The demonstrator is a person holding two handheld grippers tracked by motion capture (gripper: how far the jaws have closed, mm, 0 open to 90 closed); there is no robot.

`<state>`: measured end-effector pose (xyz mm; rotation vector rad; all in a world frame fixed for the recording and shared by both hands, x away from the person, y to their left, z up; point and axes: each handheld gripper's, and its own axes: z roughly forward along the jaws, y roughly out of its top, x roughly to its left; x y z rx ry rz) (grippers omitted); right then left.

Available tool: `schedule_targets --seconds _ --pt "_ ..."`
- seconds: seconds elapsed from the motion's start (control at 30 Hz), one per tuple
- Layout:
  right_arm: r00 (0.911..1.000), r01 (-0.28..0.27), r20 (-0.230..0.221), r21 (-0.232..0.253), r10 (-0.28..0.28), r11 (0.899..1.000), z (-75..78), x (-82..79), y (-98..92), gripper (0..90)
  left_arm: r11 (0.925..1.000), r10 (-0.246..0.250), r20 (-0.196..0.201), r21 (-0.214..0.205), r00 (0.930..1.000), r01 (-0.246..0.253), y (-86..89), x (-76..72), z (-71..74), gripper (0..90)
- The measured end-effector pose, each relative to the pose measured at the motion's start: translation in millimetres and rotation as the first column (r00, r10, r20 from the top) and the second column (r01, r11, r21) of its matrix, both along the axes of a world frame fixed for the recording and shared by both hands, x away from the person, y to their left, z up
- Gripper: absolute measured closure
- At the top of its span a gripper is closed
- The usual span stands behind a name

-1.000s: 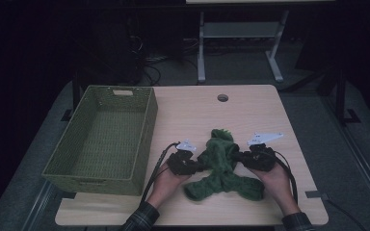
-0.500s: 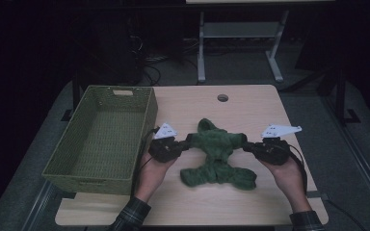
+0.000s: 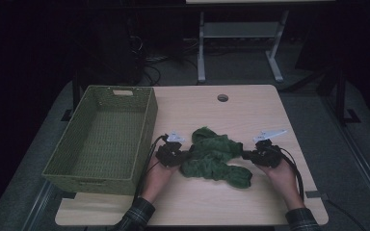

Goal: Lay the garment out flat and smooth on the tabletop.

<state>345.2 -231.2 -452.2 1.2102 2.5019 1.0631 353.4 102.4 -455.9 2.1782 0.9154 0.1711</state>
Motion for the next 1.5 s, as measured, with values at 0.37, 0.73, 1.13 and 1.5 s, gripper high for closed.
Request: schedule_targets --seconds 0.37,0.73,1.13,1.5 --pt "0.9996 0.012 0.023 0.024 -0.013 1.0 12.6 -11.7 -10.0 67.2 0.9969 0.002 0.038 -0.079 0.9993 0.001 6.8 -8.0 29.9 64.7" --pt "0.9917 0.018 0.126 0.067 -0.027 0.998 58.4 2.8 -15.7 64.2 0.9978 0.035 0.108 -0.06 0.9935 -0.028 4.7 20.3 56.8 58.9" --pt "0.9922 -0.021 0.124 0.089 0.01 0.996 73.5 43.1 12.6 61.1 0.9997 0.022 0.041 0.005 0.9989 -0.023 -20.8 83.1 27.1 55.1" --pt "0.9925 -0.079 0.101 0.098 0.069 0.992 70.0 62.3 44.0 58.1 0.9994 -0.021 0.006 0.028 0.9998 0.021 -35.0 95.1 12.6 78.1"
